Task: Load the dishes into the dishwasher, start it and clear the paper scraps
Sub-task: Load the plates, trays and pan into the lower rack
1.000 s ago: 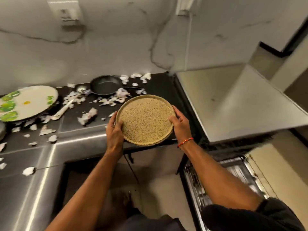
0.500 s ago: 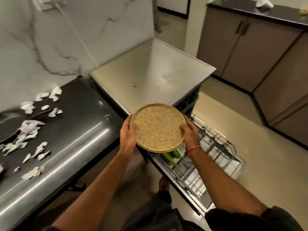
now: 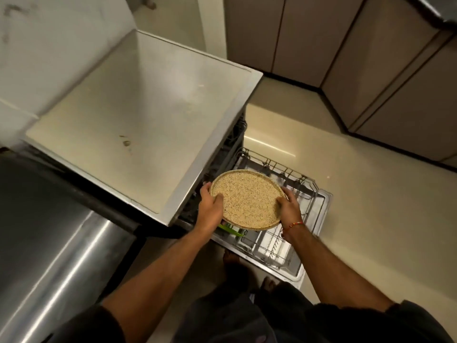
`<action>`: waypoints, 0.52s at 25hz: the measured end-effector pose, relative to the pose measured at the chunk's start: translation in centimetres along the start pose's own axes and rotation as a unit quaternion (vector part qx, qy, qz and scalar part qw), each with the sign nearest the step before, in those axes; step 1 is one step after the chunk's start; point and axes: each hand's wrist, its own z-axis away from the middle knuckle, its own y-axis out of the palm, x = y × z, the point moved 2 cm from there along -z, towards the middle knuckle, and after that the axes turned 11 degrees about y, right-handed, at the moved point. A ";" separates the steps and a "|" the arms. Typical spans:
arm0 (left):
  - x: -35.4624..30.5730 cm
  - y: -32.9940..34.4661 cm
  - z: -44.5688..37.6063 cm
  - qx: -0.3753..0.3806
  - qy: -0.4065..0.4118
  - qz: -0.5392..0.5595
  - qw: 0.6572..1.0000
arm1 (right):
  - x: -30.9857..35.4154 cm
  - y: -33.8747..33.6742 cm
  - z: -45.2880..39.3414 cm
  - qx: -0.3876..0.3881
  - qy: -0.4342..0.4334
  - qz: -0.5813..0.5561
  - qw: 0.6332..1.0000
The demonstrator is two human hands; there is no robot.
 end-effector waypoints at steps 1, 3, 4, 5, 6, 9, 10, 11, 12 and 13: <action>0.5 0.6 -0.9 0.003 -0.015 -0.017 1.000 | -0.8 -0.2 -1.0 0.005 0.017 0.001 1.000; 1.9 1.7 -3.0 -0.010 -0.046 -0.049 0.998 | -2.5 -0.4 -3.2 0.043 0.058 -0.006 0.997; 2.8 2.0 -3.9 -0.018 -0.062 -0.062 0.996 | -3.3 -0.2 -4.4 0.069 0.080 -0.010 0.994; 3.8 2.4 -4.6 -0.022 -0.076 -0.074 0.994 | -4.2 -0.2 -5.7 0.090 0.099 -0.010 0.991; 4.9 2.8 -5.2 -0.023 -0.092 -0.085 0.992 | -5.1 -0.2 -6.9 0.109 0.115 -0.002 0.987; 9.3 4.6 -8.2 -0.054 -0.127 -0.117 0.984 | -8.6 -0.1 -11.8 0.150 0.139 0.017 0.979; 11.0 5.2 -9.4 -0.065 -0.129 -0.128 0.981 | -9.7 0.2 -13.4 0.164 0.142 0.020 0.976; 12.6 5.8 -10.6 -0.073 -0.131 -0.131 0.980 | -10.7 0.5 -15.3 0.173 0.142 0.017 0.975; 14.2 6.5 -11.9 -0.077 -0.135 -0.129 0.979 | -11.9 0.8 -17.1 0.174 0.143 0.009 0.974; 15.5 6.9 -13.0 -0.084 -0.141 -0.117 0.980 | -12.8 1.1 -18.7 0.176 0.143 -0.001 0.974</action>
